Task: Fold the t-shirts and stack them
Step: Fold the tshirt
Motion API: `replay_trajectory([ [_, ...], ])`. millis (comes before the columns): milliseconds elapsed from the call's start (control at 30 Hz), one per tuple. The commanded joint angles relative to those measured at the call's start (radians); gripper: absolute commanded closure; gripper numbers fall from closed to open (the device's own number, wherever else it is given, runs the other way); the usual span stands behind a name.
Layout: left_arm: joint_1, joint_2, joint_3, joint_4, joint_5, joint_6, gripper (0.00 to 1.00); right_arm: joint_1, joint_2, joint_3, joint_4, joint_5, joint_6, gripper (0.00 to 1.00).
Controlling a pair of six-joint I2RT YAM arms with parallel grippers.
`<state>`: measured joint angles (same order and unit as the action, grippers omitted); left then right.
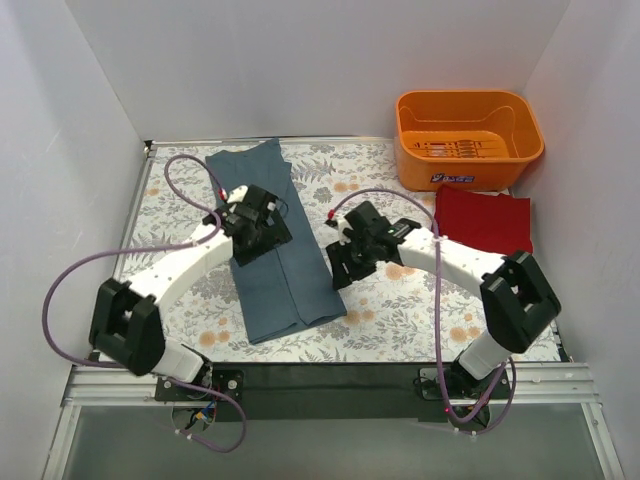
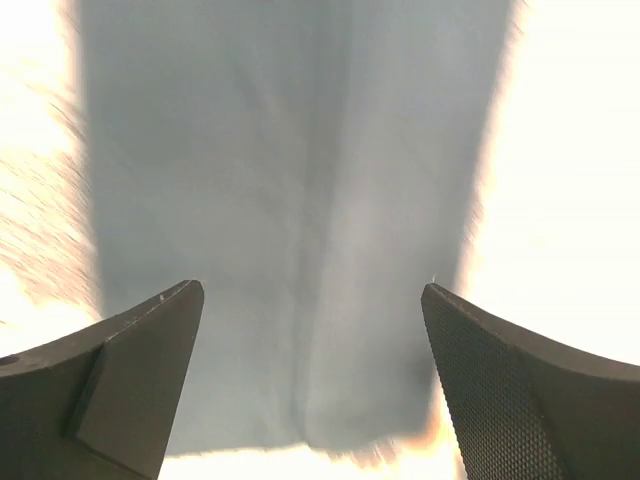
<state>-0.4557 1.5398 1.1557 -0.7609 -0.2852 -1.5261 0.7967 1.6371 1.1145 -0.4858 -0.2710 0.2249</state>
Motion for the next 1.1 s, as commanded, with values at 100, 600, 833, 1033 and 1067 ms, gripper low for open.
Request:
replay_trajectory([
  [100,-0.262,-0.196,-0.184,-0.032,0.139,-0.331,0.19,-0.163,-0.155,-0.134,0.064,0.075,0.073,0.39],
  [600,-0.393,0.003,-0.179,-0.002,0.155,-0.416,0.51,-0.212,-0.184,-0.203,0.115,-0.011,0.074,0.38],
  [833,-0.394,0.055,-0.172,0.025,0.193,-0.390,0.56,-0.217,-0.168,-0.197,0.118,-0.027,0.068,0.38],
  [1033,-0.394,0.074,-0.156,0.020,0.204,-0.373,0.69,-0.221,-0.160,-0.202,0.122,-0.034,0.064,0.38],
  [1067,-0.396,0.072,-0.151,0.015,0.201,-0.368,0.72,-0.223,-0.160,-0.203,0.121,-0.034,0.065,0.38],
])
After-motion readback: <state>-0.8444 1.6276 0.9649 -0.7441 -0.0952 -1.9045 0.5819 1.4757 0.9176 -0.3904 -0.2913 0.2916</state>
